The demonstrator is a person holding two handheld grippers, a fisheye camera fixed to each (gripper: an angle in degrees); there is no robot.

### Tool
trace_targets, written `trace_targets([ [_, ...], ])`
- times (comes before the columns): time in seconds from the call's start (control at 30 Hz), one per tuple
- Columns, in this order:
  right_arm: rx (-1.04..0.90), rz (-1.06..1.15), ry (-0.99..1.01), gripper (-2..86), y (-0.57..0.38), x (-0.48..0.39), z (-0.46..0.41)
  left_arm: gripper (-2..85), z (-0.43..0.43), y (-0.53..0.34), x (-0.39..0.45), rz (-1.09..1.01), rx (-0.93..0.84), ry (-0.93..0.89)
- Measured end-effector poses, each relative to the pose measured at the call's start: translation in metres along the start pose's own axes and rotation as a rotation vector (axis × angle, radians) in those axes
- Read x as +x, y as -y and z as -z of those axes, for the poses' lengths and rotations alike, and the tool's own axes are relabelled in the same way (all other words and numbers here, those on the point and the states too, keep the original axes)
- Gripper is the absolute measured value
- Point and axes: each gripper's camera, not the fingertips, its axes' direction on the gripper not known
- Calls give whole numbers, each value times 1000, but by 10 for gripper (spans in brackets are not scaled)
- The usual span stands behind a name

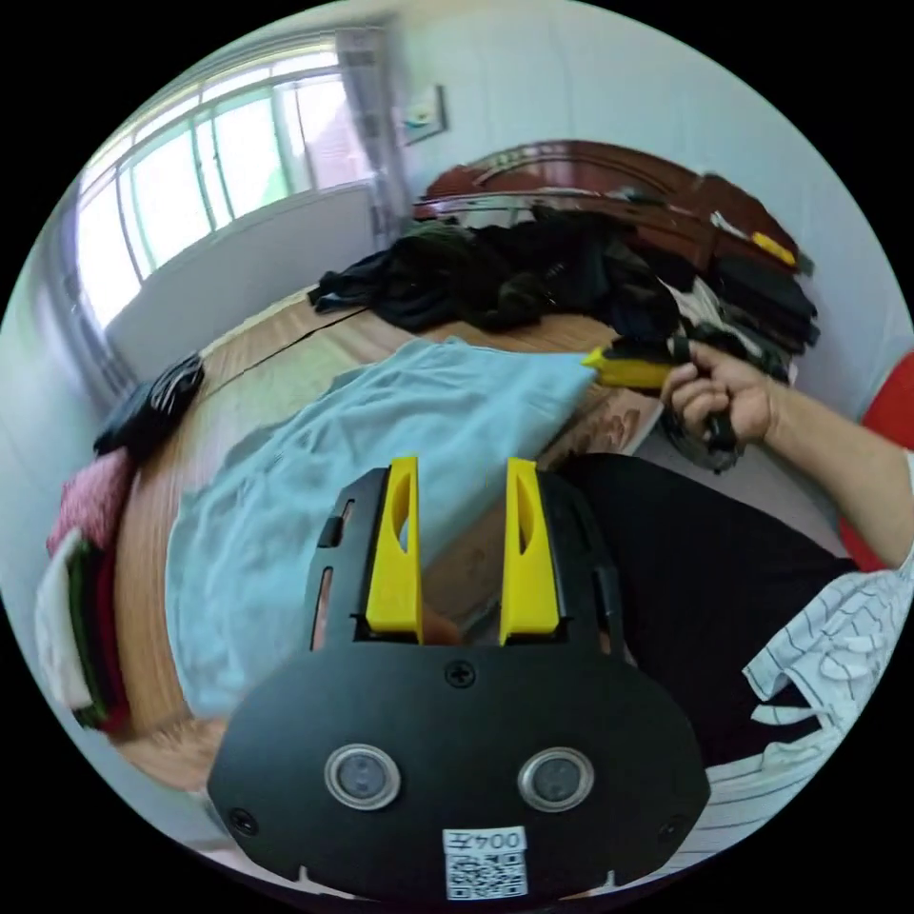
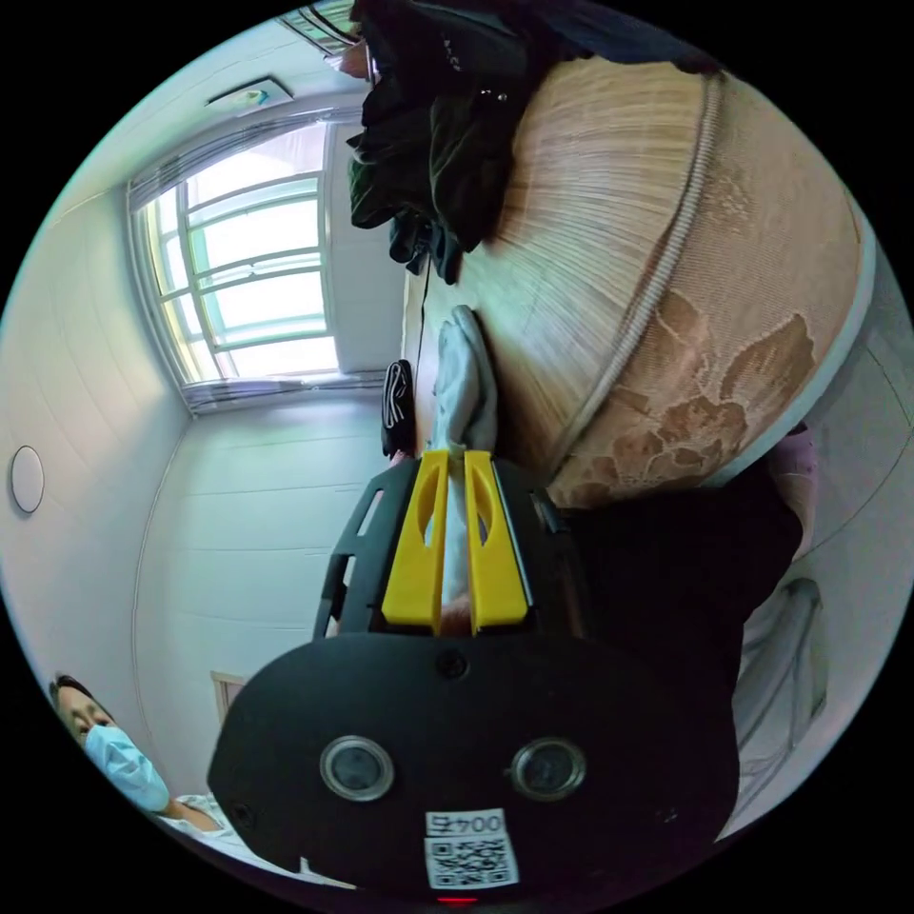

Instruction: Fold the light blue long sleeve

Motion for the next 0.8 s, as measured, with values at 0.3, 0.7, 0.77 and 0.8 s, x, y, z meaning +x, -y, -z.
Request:
trace_targets([
  [0.3,-83,107,-85,43,11,-78,-10,120,-112,12,128,-403,-51,180],
  [0.7,-133,131,7,171,85,-68,-2,24,-171,-35,106,-281,-69,272],
  [0.77,-243,87,11,179,110,-59,-28,22,-173,-40,98,-271,-63,269],
  [0.8,-269,81,13,181,115,-58,-34,21,-173,-40,95,-266,-61,266],
])
